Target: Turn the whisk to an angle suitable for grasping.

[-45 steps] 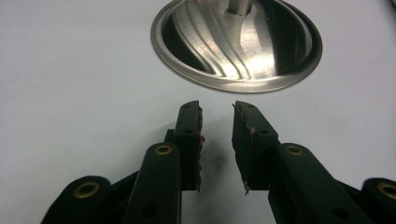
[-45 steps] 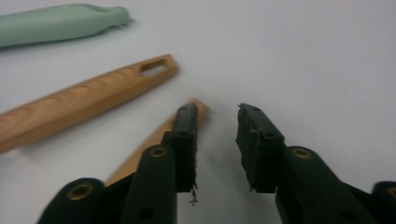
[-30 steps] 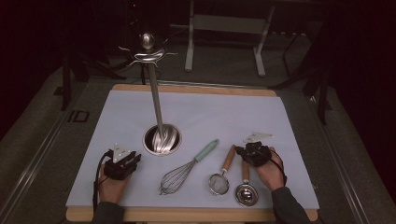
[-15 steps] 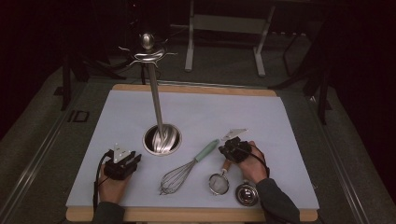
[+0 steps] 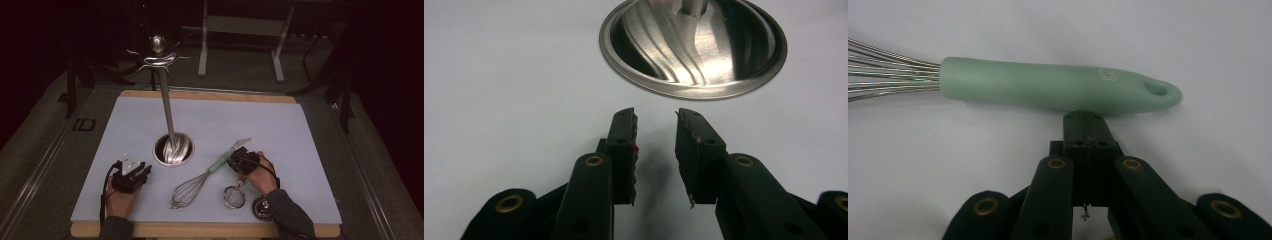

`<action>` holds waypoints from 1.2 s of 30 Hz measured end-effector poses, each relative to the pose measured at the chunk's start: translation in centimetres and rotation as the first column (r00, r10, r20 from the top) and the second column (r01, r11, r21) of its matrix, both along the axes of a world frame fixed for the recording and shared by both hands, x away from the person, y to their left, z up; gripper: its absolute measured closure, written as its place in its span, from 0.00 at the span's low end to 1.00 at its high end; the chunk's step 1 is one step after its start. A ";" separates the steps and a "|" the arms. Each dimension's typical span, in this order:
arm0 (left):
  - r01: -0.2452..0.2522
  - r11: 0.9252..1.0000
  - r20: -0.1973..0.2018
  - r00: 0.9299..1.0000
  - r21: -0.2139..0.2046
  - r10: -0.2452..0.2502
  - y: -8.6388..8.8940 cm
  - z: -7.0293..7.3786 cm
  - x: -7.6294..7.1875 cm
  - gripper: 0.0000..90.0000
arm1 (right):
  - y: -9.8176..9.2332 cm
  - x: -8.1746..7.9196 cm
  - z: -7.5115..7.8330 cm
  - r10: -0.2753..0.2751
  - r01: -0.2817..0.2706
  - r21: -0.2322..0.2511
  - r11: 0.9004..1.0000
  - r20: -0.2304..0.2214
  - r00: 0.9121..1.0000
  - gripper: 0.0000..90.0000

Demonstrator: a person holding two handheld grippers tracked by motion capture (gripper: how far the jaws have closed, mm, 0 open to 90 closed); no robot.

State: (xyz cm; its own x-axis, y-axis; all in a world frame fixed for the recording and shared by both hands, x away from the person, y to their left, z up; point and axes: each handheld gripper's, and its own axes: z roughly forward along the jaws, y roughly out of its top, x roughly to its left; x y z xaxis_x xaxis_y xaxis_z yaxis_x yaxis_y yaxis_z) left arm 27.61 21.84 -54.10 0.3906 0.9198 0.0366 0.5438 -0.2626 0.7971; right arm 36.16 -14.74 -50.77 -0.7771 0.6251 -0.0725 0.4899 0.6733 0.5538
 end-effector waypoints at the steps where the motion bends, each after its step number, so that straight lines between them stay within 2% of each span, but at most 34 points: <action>1: 0.000 1.000 0.000 1.000 0.001 0.000 0.0 0.0 0.0 0.78 | 0.1 0.1 -0.1 0.001 -0.001 -0.005 1.000 -0.001 1.000 1.00; 10: 0.004 1.000 0.003 1.000 0.012 -0.004 -0.1 0.0 0.0 0.77 | 1.3 1.2 -0.4 0.006 -0.006 -0.057 0.998 -0.007 1.000 1.00; 15: 0.001 1.000 0.005 1.000 0.009 -0.001 -0.1 0.0 0.0 0.77 | 2.5 2.0 -0.5 0.015 -0.015 -0.095 0.995 -0.002 1.000 1.00; 21: -0.003 1.000 0.008 1.000 0.006 0.003 0.0 0.0 -0.1 0.78 | 4.2 3.1 -0.4 0.022 -0.022 -0.116 0.993 0.000 1.000 1.00; 25: -0.003 1.000 0.008 1.000 -0.003 0.003 0.1 0.0 -0.1 0.77 | 5.3 3.7 -0.5 0.012 -0.013 -0.081 0.997 -0.018 1.000 1.00; 31: -0.006 1.000 0.010 1.000 -0.006 0.006 0.1 0.0 -0.1 0.77 | 7.2 4.1 -0.4 0.020 -0.022 -0.067 0.998 -0.036 0.999 1.00; 36: -0.010 1.000 0.013 1.000 -0.016 0.010 0.2 0.0 -0.1 0.77 | 8.4 4.4 -0.5 0.013 -0.015 -0.032 0.999 -0.059 0.998 0.96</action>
State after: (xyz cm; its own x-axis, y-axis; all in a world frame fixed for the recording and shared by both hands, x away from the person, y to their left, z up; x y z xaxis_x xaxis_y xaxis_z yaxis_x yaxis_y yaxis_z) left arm 27.53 22.00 -54.08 0.3806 0.9243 0.0265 0.5361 -0.2440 0.8081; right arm 40.57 -6.31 -51.22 -0.7894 0.6122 -0.0462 0.5115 0.6975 0.5018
